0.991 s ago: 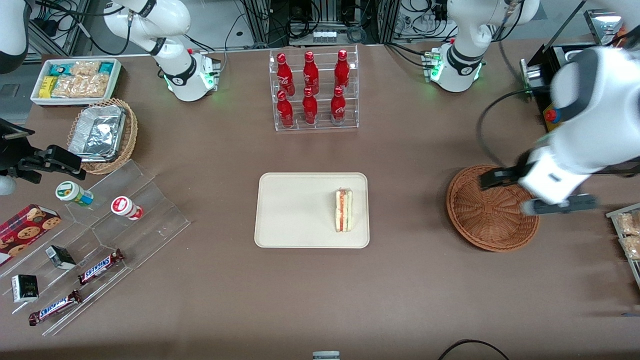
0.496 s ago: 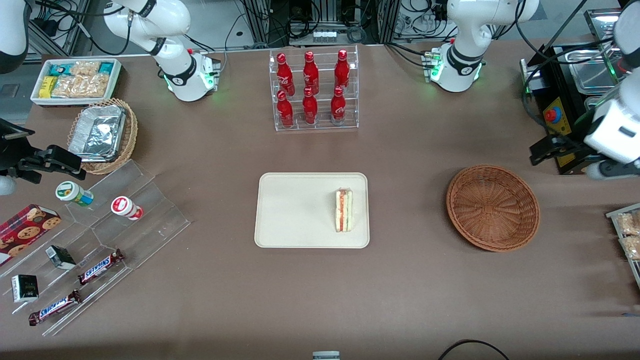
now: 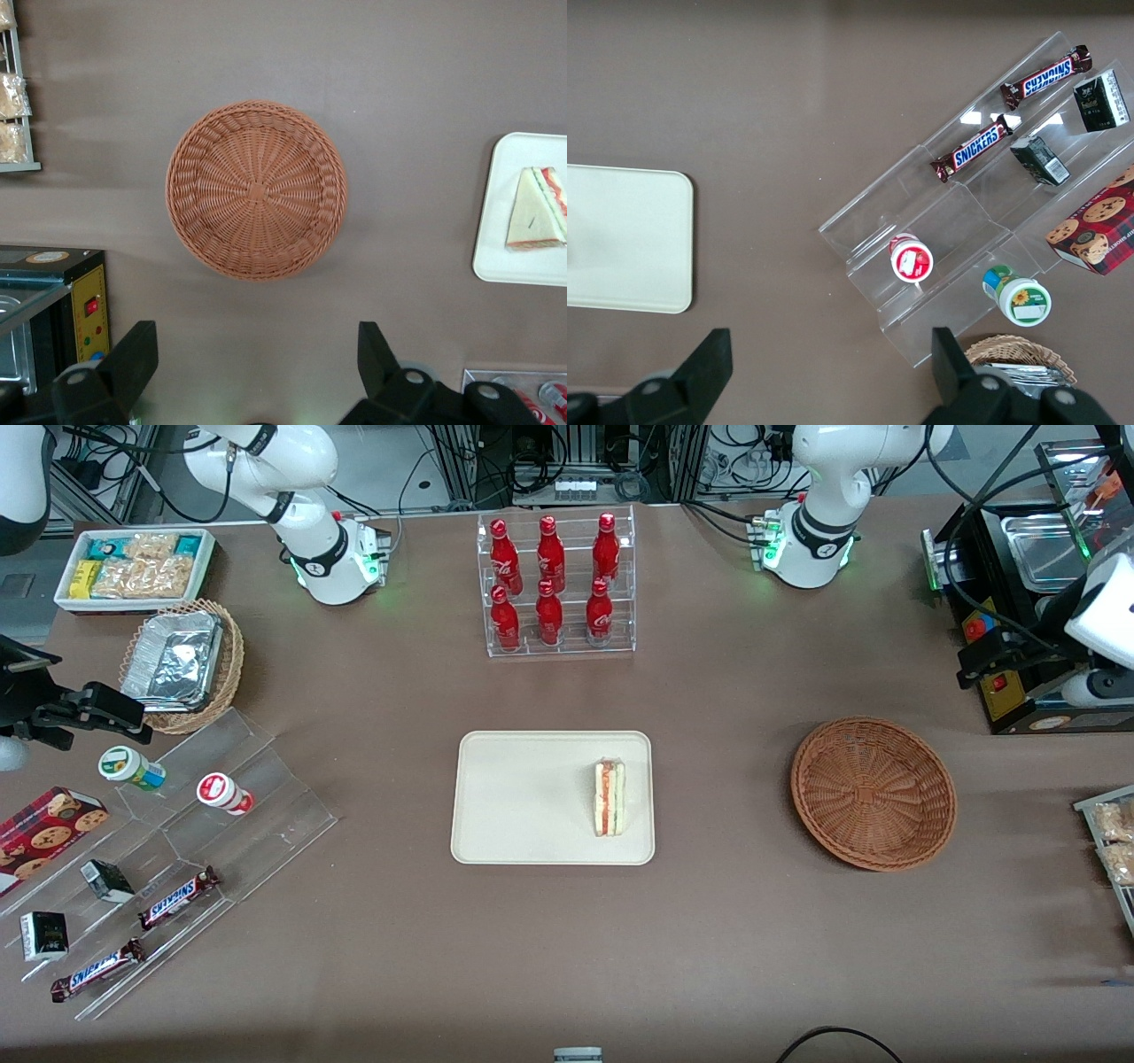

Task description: Place sandwich from basket to tray

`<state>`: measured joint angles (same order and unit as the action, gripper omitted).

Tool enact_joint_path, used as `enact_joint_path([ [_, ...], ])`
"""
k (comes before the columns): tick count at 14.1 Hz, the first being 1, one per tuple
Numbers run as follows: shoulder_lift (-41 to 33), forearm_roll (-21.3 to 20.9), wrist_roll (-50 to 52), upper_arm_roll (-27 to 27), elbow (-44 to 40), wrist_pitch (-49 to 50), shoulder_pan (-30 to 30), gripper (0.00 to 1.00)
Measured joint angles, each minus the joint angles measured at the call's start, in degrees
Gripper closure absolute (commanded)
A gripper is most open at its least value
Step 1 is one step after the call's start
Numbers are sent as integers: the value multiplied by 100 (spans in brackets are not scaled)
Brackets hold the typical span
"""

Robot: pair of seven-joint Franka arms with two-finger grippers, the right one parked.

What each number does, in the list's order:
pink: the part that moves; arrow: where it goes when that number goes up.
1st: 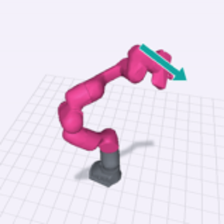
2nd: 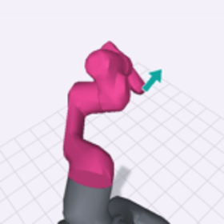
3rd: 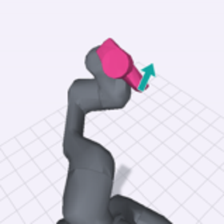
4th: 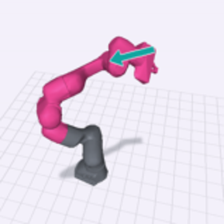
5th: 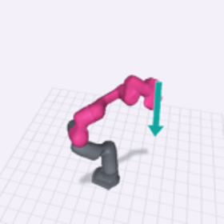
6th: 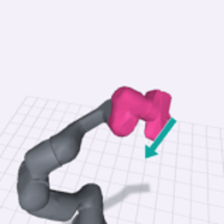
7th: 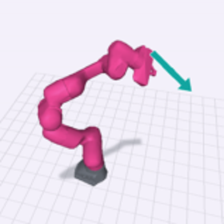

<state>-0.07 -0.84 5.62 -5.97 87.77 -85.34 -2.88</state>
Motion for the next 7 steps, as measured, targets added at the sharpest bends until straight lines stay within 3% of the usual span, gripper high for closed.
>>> enact_joint_path([
  [7, -12, -21, 79, -94, -15, 85, 111, 0],
])
